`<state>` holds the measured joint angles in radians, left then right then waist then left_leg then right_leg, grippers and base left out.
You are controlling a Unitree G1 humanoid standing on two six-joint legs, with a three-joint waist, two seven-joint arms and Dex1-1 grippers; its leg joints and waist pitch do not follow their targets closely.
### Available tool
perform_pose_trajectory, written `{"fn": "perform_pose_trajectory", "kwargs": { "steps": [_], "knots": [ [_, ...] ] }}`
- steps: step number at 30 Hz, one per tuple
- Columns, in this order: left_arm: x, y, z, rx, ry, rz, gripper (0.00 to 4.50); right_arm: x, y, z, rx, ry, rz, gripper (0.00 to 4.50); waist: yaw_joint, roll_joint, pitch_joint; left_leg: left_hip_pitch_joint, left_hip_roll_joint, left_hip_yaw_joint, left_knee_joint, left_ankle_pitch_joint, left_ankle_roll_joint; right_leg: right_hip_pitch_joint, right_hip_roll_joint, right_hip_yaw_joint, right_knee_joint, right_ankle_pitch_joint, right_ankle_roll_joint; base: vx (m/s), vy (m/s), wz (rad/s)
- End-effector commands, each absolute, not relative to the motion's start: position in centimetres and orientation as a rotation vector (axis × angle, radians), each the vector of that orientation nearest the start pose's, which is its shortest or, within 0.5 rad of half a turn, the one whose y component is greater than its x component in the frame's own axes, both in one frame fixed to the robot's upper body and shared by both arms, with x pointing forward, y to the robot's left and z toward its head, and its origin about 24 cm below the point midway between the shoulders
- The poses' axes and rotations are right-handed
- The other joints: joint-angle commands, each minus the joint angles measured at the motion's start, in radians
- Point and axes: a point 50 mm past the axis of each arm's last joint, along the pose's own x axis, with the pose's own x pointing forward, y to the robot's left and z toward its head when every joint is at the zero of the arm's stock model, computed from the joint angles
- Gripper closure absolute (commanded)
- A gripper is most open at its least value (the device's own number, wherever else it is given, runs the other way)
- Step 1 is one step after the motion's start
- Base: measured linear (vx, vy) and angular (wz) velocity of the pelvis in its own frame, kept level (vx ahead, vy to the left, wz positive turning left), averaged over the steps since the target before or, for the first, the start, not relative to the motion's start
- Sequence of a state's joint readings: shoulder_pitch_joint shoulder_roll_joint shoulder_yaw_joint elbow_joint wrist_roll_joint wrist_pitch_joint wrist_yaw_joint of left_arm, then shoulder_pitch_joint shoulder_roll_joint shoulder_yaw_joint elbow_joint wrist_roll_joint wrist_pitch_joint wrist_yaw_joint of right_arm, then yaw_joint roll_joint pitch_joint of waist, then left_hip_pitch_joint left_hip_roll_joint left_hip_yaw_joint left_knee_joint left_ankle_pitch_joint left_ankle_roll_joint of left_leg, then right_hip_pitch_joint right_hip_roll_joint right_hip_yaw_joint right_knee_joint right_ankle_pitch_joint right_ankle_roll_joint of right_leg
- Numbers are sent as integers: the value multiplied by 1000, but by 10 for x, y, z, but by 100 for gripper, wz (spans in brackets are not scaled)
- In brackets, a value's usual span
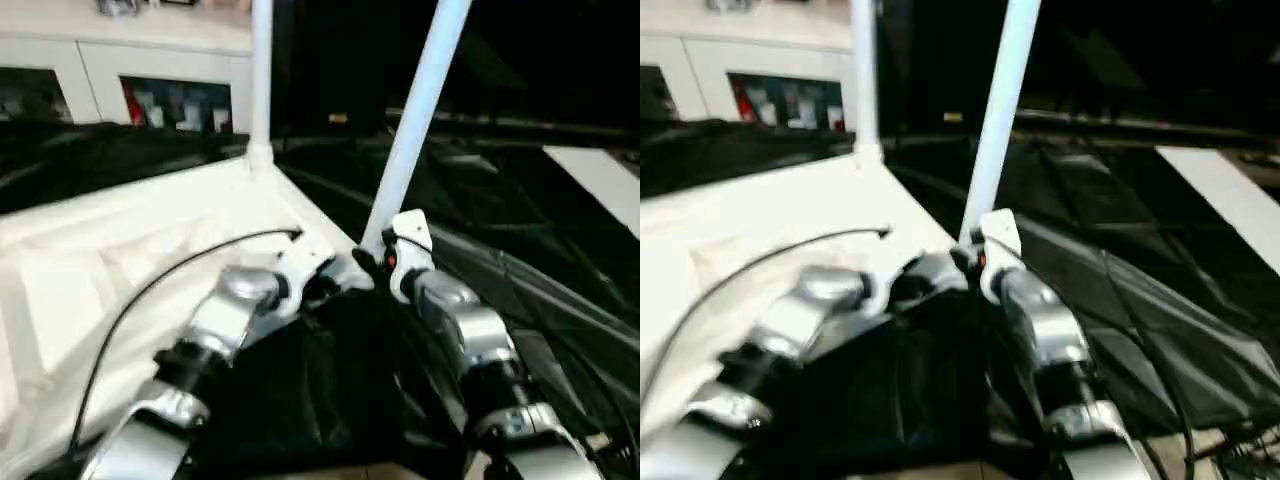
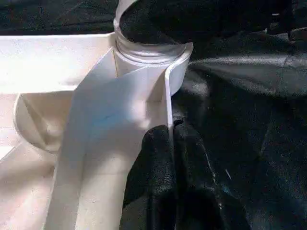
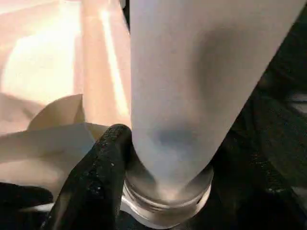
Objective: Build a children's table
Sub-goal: Rotate leg to tighten
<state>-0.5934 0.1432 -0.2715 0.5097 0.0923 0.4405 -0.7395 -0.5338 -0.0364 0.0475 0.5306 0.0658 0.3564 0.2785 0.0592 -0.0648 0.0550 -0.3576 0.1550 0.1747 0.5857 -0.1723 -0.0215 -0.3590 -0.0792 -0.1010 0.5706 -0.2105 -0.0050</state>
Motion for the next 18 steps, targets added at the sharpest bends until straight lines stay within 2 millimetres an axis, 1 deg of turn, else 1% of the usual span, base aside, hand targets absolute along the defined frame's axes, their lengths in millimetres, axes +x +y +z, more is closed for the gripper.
{"fn": "perform_pose_trajectory", "kwargs": {
  "steps": [1,2,3,4,5,6,7,8,9,10,11,12,13,14,15,16,17,18],
  "knots": [
    [321,46,51,293,452,-1062,450,324,-60,24,24,446,573,201,-16,19,-36,39,91,-71,-109,-750,-149,-2,-94,36,-93,-534,-74,0,0,0],
    [320,49,51,304,444,-1078,450,325,-61,25,30,440,574,177,-14,15,-35,45,88,-67,-106,-754,-146,-9,-100,39,-98,-553,-76,0,0,0],
    [320,51,51,312,440,-1087,450,325,-61,26,34,438,569,177,-15,13,-34,49,84,-66,-97,-738,-138,-15,-111,42,-108,-594,-75,0,0,0],
    [320,59,52,320,433,-1102,450,326,-66,27,51,432,578,153,-14,13,-33,46,83,-68,-92,-710,-129,-12,-119,42,-115,-633,-66,0,0,0],
    [320,59,52,320,433,-1103,450,326,-66,27,51,432,578,151,-15,4,-33,44,83,-67,-91,-694,-121,-12,-121,40,-120,-657,-58,0,0,0],
    [318,68,53,308,431,-1122,450,325,-72,30,39,412,615,143,-12,13,-33,42,83,-69,-88,-675,-116,-8,-125,38,-121,-674,-50,0,0,0],
    [318,68,53,308,431,-1122,450,325,-72,30,39,412,615,129,-16,13,-32,35,87,-70,-94,-680,-117,-1,-123,28,-119,-660,-46,0,0,0],
    [317,70,54,302,426,-1132,450,325,-74,31,35,406,626,117,-16,13,-32,35,87,-70,-94,-680,-117,-1,-123,28,-119,-660,-46,0,0,0],
    [315,75,55,281,427,-1154,450,324,-79,34,28,391,656,110,-14,18,-37,20,94,-76,-111,-686,-129,14,-119,30,-99,-588,-54,0,0,0],
    [309,84,56,275,415,-1216,450,321,-91,39,15,374,716,97,-8,18,-38,24,95,-72,-109,-669,-130,5,-124,39,-99,-548,-73,0,0,0],
    [307,87,56,284,407,-1248,450,319,-96,41,9,371,742,97,-6,16,-38,25,94,-70,-107,-655,-125,1,-126,43,-101,-539,-79,0,0,0],
    [307,87,56,285,407,-1249,450,319,-96,41,9,370,743,85,-1,16,-38,26,94,-63,-104,-614,-109,-3,-130,51,-100,-512,-95,0,0,0],
    [304,93,56,299,418,-1272,450,316,-104,44,-7,366,785,73,9,12,-38,28,95,-55,-101,-568,-94,-6,-130,56,-97,-487,-106,0,0,0],
    [299,102,58,316,417,-1329,450,308,-119,48,-52,370,875,60,22,13,-40,33,97,-48,-98,-521,-76,-6,-132,60,-96,-458,-113,0,0,0],
    [298,104,59,315,418,-1347,450,306,-124,49,-67,372,903,60,25,11,-38,30,98,-43,-100,-496,-68,-6,-129,63,-92,-433,-117,0,0,0],
    [296,106,60,311,424,-1365,450,303,-129,50,-87,376,931,52,32,13,-40,25,100,-39,-104,-447,-63,-1,-124,64,-83,-385,-132,0,0,0],
    [294,108,60,313,429,-1382,450,301,-133,51,-108,379,960,40,36,13,-41,25,99,-37,-105,-431,-61,-1,-122,64,-80,-363,-139,0,0,0],
    [293,111,61,321,434,-1396,450,298,-137,53,-130,382,990,29,38,11,-42,23,99,-34,-104,-408,-59,0,-120,65,-74,-334,-151,0,0,0]
  ]
}}
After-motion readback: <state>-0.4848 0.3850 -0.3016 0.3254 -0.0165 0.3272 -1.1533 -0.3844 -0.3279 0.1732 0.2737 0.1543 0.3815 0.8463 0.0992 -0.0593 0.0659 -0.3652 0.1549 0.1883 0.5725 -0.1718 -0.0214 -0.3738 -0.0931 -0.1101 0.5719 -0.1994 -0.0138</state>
